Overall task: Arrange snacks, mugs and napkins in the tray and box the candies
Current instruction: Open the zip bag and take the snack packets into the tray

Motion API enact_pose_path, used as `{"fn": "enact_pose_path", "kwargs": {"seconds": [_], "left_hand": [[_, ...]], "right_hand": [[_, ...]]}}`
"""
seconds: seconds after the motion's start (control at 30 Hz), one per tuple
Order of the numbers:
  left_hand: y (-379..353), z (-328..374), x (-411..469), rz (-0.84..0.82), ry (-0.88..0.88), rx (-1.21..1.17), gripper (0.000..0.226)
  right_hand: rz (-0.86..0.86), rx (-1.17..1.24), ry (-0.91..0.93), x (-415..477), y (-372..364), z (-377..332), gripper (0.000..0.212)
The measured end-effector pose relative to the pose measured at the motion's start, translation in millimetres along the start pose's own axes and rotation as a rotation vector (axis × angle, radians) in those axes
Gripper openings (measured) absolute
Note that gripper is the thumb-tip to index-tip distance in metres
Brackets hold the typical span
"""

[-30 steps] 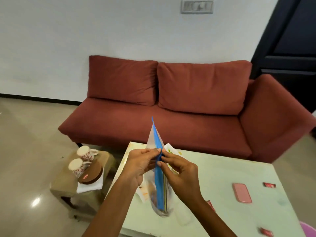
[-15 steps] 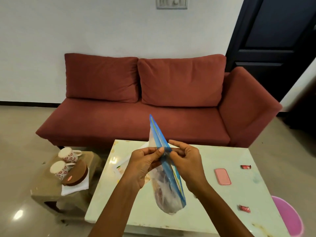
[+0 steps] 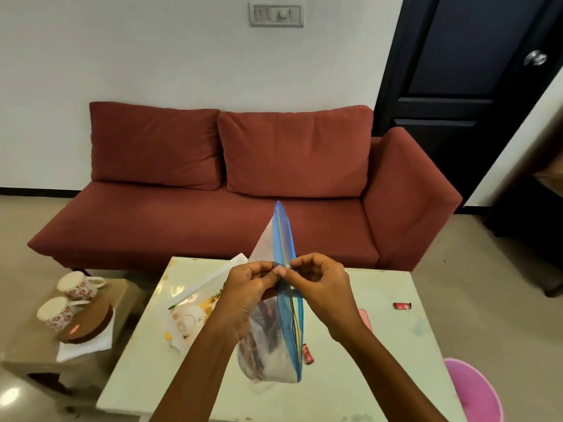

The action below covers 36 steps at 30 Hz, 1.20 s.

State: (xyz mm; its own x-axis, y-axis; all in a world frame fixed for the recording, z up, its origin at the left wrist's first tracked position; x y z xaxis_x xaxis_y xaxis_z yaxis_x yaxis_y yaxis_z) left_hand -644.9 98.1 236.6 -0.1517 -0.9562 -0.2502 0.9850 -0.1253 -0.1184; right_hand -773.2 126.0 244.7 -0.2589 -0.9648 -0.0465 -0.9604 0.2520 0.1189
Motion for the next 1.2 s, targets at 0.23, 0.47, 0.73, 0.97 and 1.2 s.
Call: {"fn": "enact_pose_path", "kwargs": {"seconds": [0.23, 0.47, 0.73, 0.97, 1.2], "left_hand": [[-85, -14, 2, 0.073, 0.028, -0.006, 0.010], [-159, -17, -2, 0.246, -0.063, 0.291, 0.017], [-205, -25, -12, 0.251, -0.083, 0.226, 0.006], [-220, -34, -16, 0.213, -0.050, 0.210, 0.003], [-224, -22, -24, 0.381, -0.272, 0.546, 0.010]], "right_hand": [[-0.093, 0.044, -0.114, 19, 85, 12, 0.028], [-0.084, -0.072, 0.078, 14, 152, 12, 0.020], [-0.047, -0.014, -0.082, 10, 202, 28, 0.030], [-0.012, -0.053, -0.115, 8, 217, 35, 0.004], [0.084, -0.273, 0.102, 9, 214, 21, 0.009]]}}
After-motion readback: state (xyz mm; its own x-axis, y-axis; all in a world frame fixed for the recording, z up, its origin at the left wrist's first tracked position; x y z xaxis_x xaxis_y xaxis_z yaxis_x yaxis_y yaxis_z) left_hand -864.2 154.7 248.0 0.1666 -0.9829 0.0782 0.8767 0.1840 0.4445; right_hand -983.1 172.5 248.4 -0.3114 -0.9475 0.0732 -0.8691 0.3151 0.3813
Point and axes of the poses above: each hand's wrist, its own x-axis towards the middle knuckle, its own y-axis out of the back of the hand, z = x × y, the point moved 4 cm from there along x, towards the middle knuckle, and after that the axes turned 2 degrees about z, right-handed, at the moved point
